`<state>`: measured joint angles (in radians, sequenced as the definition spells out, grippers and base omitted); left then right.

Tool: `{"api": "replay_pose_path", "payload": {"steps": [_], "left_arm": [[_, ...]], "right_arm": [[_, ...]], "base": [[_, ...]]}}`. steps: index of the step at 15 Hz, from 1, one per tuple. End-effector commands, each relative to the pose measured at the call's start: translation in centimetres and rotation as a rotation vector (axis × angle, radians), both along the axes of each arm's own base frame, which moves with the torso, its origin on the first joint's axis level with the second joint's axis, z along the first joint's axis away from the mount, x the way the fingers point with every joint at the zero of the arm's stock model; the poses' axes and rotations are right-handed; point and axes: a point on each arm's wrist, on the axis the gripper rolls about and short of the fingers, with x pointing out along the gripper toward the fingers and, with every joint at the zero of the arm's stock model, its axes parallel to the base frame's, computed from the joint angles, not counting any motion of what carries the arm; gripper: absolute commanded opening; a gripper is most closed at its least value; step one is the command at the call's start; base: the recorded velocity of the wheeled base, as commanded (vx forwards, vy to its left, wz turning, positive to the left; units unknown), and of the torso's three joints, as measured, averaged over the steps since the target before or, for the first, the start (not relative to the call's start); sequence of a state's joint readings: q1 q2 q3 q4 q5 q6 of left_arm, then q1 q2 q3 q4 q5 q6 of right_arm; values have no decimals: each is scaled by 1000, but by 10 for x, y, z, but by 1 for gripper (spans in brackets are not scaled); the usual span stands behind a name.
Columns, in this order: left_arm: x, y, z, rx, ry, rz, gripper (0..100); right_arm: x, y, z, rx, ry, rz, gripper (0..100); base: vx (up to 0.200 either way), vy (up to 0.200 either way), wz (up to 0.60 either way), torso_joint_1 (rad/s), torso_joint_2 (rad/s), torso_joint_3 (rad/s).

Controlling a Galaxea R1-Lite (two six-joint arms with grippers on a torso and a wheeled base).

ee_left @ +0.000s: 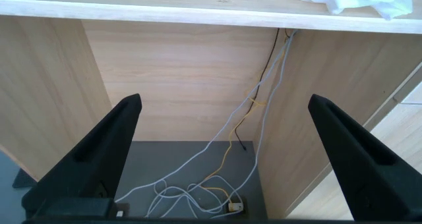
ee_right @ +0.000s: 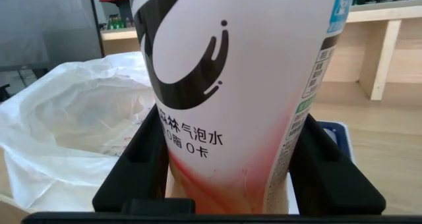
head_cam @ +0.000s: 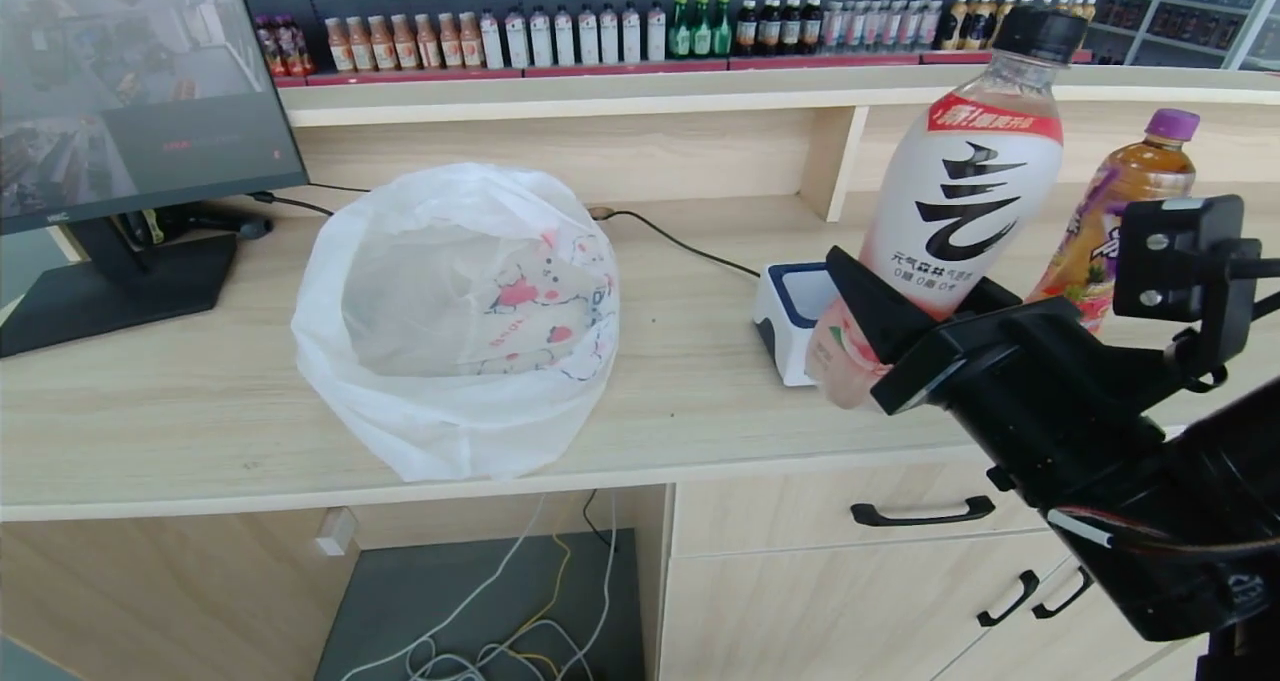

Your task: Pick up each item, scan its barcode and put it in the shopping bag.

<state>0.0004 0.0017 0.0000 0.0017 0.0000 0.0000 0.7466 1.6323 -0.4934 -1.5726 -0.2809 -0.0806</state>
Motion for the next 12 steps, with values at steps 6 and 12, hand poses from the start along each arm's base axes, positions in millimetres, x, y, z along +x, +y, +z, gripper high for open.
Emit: {"api": "replay_pose_path", "payload": {"steps": [6, 12], "left_arm": [[0, 0, 0, 0, 0, 0, 100], [0, 0, 0, 0, 0, 0, 100]], "right_arm": [[10, 9, 33, 247, -30, 43, 0], [39, 21, 61, 550, 135, 66, 0]], "base": [[0, 0, 0, 0, 0, 0], [0, 0, 0, 0, 0, 0]]}}
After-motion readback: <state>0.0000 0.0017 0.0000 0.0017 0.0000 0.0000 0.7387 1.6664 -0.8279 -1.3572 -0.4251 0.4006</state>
